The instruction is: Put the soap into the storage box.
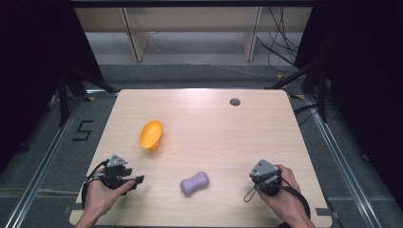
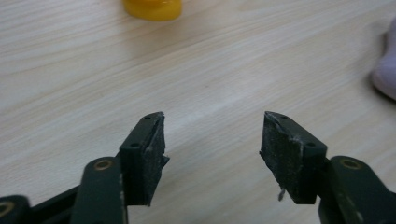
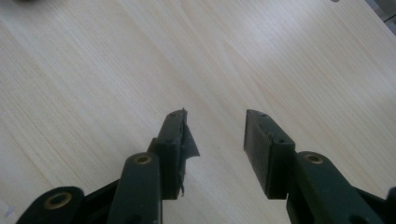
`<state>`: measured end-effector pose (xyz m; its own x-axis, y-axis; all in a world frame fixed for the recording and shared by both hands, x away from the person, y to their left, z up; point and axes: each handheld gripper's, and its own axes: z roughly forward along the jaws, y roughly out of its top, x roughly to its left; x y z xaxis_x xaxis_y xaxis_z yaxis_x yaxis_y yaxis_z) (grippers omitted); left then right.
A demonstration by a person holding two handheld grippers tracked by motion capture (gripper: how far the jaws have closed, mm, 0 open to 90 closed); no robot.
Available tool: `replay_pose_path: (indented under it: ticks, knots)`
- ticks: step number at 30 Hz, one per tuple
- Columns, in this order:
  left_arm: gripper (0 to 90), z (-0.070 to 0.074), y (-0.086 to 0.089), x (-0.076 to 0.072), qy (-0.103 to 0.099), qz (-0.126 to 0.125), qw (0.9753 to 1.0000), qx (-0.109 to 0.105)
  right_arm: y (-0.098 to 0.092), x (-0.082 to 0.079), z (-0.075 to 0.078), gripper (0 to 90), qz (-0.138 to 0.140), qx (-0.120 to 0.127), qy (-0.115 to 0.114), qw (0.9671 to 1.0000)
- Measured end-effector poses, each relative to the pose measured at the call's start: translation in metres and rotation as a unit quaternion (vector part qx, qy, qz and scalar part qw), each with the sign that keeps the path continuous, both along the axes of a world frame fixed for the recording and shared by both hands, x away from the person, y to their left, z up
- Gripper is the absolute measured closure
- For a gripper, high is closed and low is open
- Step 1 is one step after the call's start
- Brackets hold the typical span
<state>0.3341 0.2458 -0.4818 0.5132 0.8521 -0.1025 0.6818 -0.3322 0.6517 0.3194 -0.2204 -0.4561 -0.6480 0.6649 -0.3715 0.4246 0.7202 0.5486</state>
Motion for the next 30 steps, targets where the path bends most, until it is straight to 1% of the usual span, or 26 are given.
replay_pose_path:
  ticks: [1,2,5,6,7,8,9,10,11,12,13,14,15,16,18,19,20,21,22,23,24,25,26,29,30]
  knots:
    - [36.2,0.004,-0.004,-0.001,0.005,-0.009,0.9999,0.001,0.0,0.0,0.0,59.5,0.002,-0.001,0.003,1.0]
    - [35.0,0.006,-0.007,-0.001,0.007,-0.013,0.9999,0.0,0.0,0.0,0.0,59.4,0.0,-0.001,0.004,1.0]
    - [35.1,0.013,-0.023,-0.001,0.01,-0.035,0.9993,-0.002,0.0,0.0,0.0,59.2,0.004,-0.002,0.001,1.0]
    - [35.3,0.016,-0.028,0.0,0.012,-0.043,0.9989,-0.011,0.0,0.001,0.0,59.2,0.005,-0.002,0.0,1.0]
    - [35.3,0.017,-0.031,0.001,0.011,-0.046,0.9988,-0.012,0.0,0.001,0.0,59.1,0.005,-0.002,0.0,1.0]
    - [35.3,0.021,-0.036,0.002,0.017,-0.055,0.9981,-0.019,0.001,0.0,0.0,59.0,0.002,-0.002,0.001,1.0]
    - [35.4,0.023,-0.039,0.003,0.019,-0.06,0.9978,-0.019,0.001,0.0,-0.001,58.9,0.001,-0.001,0.001,1.0]
    - [35.4,0.026,-0.043,0.005,0.029,-0.071,0.997,-0.007,0.001,0.0,-0.001,58.9,0.001,-0.001,0.002,1.0]
    - [35.2,0.027,-0.046,0.006,0.033,-0.077,0.9964,-0.011,0.001,0.001,-0.001,58.8,0.001,-0.001,0.002,1.0]
    - [35.2,0.029,-0.05,0.007,0.034,-0.091,0.9953,-0.001,0.001,0.001,-0.001,58.8,0.001,-0.001,0.002,1.0]
    - [35.0,0.03,-0.055,0.009,0.038,-0.096,0.9947,0.003,0.001,0.001,-0.002,58.7,-0.001,0.002,-0.002,1.0]
    - [35.0,0.029,-0.06,0.01,0.038,-0.099,0.9943,0.002,0.001,0.001,-0.001,58.6,0.001,0.002,0.005,1.0]
    - [35.0,0.029,-0.066,0.012,0.046,-0.11,0.9928,0.009,0.002,0.001,-0.002,58.5,-0.001,0.002,0.007,1.0]
    - [34.9,0.03,-0.071,0.013,0.055,-0.117,0.9915,0.013,0.002,0.002,-0.003,58.4,0.006,0.003,0.004,1.0]
    - [35.0,0.031,-0.078,0.014,0.065,-0.131,0.9891,0.018,0.001,0.002,-0.002,58.4,0.006,0.006,0.008,0.9999]
    - [35.2,0.031,-0.082,0.015,0.067,-0.142,0.9871,0.03,0.001,0.002,-0.002,58.3,0.007,0.006,0.007,0.9999]
    - [35.2,0.032,-0.086,0.016,0.075,-0.155,0.9843,0.04,0.001,0.002,-0.002,58.3,0.008,0.006,0.008,0.9999]
    - [34.5,0.032,-0.09,0.016,0.076,-0.161,0.9832,0.041,0.001,0.003,-0.002,58.3,0.011,0.005,0.01,0.9999]
    - [32.8,0.033,-0.093,0.018,0.079,-0.17,0.9813,0.045,0.001,0.002,-0.002,58.2,0.009,0.003,0.008,0.9999]
    - [31.1,0.034,-0.098,0.019,0.082,-0.175,0.9802,0.042,0.001,0.002,-0.002,58.2,0.006,0.003,0.01,0.9999]
    - [29.9,0.034,-0.101,0.019,0.084,-0.175,0.9801,0.04,0.002,0.001,-0.002,58.2,0.003,0.003,0.01,0.9999]
    - [29.6,0.036,-0.105,0.02,0.084,-0.178,0.9798,0.038,0.001,0.002,-0.002,58.2,0.008,0.002,0.007,0.9999]
    - [29.0,0.038,-0.108,0.021,0.081,-0.186,0.9784,0.041,0.001,0.001,-0.002,58.2,0.0,-0.001,0.006,1.0]
    - [27.2,0.04,-0.117,0.023,0.08,-0.191,0.9774,0.043,0.001,0.001,-0.001,58.1,0.003,-0.001,0.005,1.0]
    - [25.6,0.041,-0.12,0.024,0.082,-0.196,0.9761,0.046,0.001,0.001,-0.001,58.1,0.001,0.001,0.006,1.0]
